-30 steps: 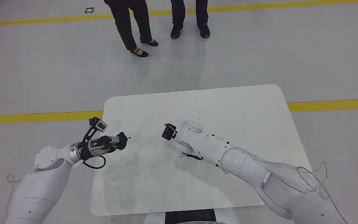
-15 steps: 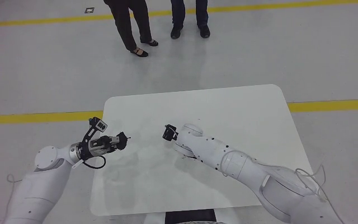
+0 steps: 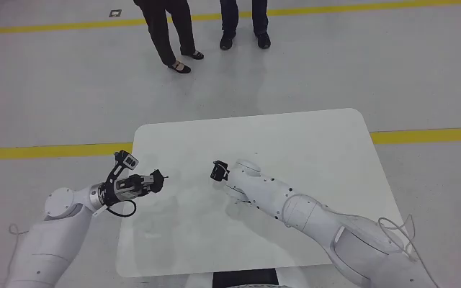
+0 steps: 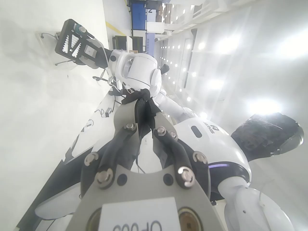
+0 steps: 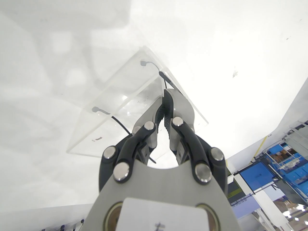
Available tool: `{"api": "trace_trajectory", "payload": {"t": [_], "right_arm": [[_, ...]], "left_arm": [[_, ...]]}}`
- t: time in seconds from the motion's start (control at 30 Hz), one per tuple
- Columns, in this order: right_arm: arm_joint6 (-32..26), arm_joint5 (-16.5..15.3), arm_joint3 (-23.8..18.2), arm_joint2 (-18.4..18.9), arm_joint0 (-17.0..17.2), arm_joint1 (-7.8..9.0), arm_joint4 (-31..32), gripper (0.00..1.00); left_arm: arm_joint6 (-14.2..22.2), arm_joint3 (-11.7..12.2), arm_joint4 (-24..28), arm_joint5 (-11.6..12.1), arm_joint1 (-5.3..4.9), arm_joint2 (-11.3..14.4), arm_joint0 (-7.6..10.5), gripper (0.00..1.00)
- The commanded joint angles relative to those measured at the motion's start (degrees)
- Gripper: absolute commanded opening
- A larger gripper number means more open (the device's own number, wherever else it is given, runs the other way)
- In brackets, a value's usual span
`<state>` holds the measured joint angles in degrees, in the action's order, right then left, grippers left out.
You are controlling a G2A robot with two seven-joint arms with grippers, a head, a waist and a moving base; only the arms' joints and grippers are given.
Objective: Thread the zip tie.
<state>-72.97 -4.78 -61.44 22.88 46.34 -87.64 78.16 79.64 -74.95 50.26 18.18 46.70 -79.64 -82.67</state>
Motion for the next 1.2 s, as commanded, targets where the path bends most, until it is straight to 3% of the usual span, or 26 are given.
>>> {"api": "trace_trajectory", "payload": {"t": [0.0,0.5,0.77,1.17], "right_arm": [[0.1,-0.3,0.4,0.3,0.1,-0.17,0.1,0.00],[-1.3,-3.5,-1.5,4.3,1.2,-0.42,-0.7,0.00],[-1.9,-2.7,-3.0,5.2,2.4,-0.24,3.4,0.00],[-0.6,-4.1,-0.8,5.6,3.4,-1.00,6.3,0.00]], "left_arm": [[0.0,0.0,0.0,0.0,0.00,0.0,0.00,0.00],[0.0,0.0,0.0,0.0,0.00,0.0,0.00,0.00],[0.0,0.0,0.0,0.0,0.00,0.0,0.00,0.00],[0.0,0.0,0.0,0.0,0.00,0.0,0.00,0.00]]}}
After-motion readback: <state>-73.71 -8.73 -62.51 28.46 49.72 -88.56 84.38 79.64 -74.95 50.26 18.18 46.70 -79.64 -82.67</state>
